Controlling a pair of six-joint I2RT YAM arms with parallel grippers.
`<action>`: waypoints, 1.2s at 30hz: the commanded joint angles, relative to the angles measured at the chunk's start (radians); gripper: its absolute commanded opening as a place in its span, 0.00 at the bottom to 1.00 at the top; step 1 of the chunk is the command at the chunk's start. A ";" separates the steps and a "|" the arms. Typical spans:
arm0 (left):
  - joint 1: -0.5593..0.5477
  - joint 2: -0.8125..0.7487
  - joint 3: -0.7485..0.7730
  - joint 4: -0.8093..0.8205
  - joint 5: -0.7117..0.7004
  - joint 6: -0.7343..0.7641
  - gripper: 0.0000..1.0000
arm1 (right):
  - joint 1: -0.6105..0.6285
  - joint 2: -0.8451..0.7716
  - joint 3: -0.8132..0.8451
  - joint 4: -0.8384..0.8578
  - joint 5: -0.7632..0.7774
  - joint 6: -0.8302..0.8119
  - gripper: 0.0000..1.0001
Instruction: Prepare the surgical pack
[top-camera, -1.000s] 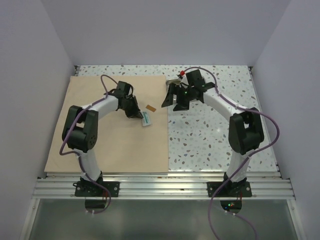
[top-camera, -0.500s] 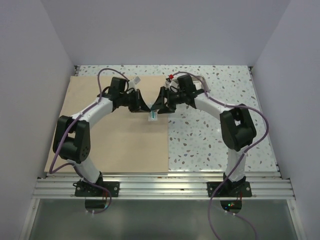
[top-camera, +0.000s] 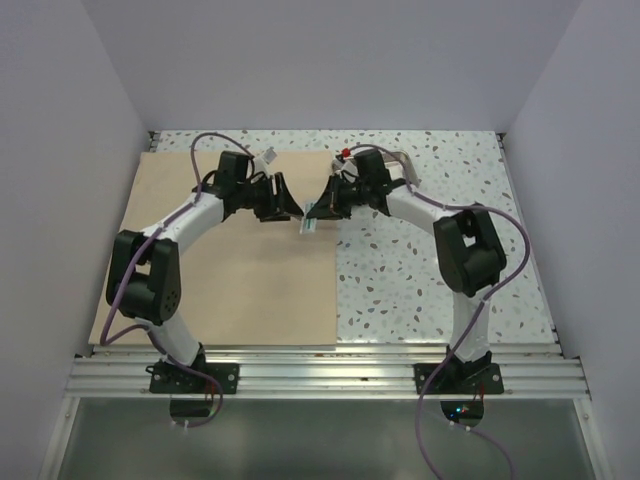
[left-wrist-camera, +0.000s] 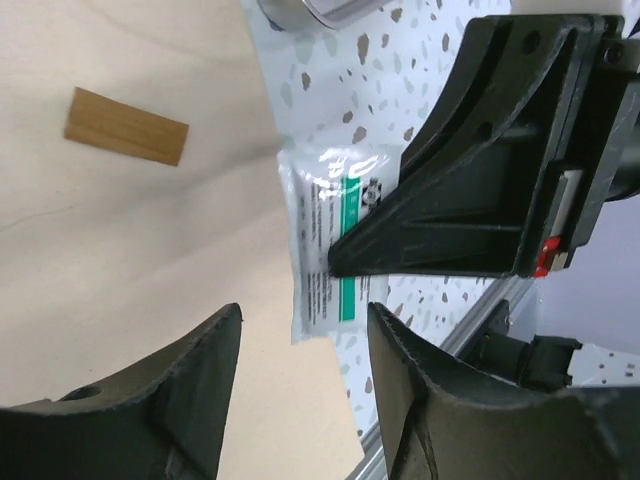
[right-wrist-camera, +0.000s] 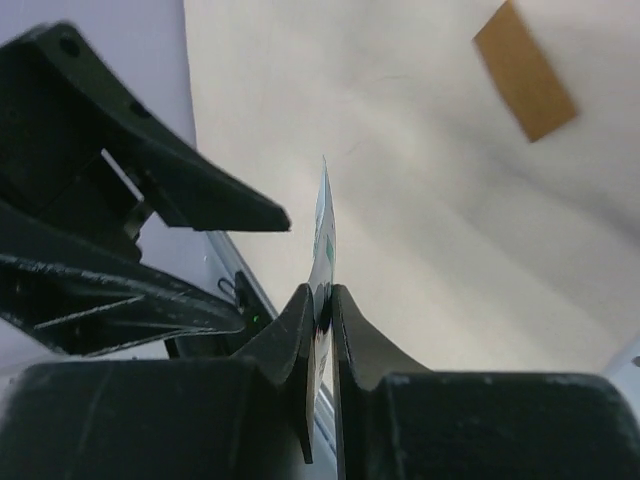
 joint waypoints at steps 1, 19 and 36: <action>0.016 -0.042 0.052 -0.021 -0.108 0.021 0.58 | -0.045 0.006 0.070 0.000 0.149 0.035 0.01; 0.027 0.165 0.199 -0.083 -0.354 -0.041 0.59 | -0.244 0.296 0.403 -0.043 0.516 0.257 0.11; -0.087 0.334 0.393 -0.133 -0.557 0.153 0.60 | -0.235 0.083 0.440 -0.463 0.608 -0.085 0.65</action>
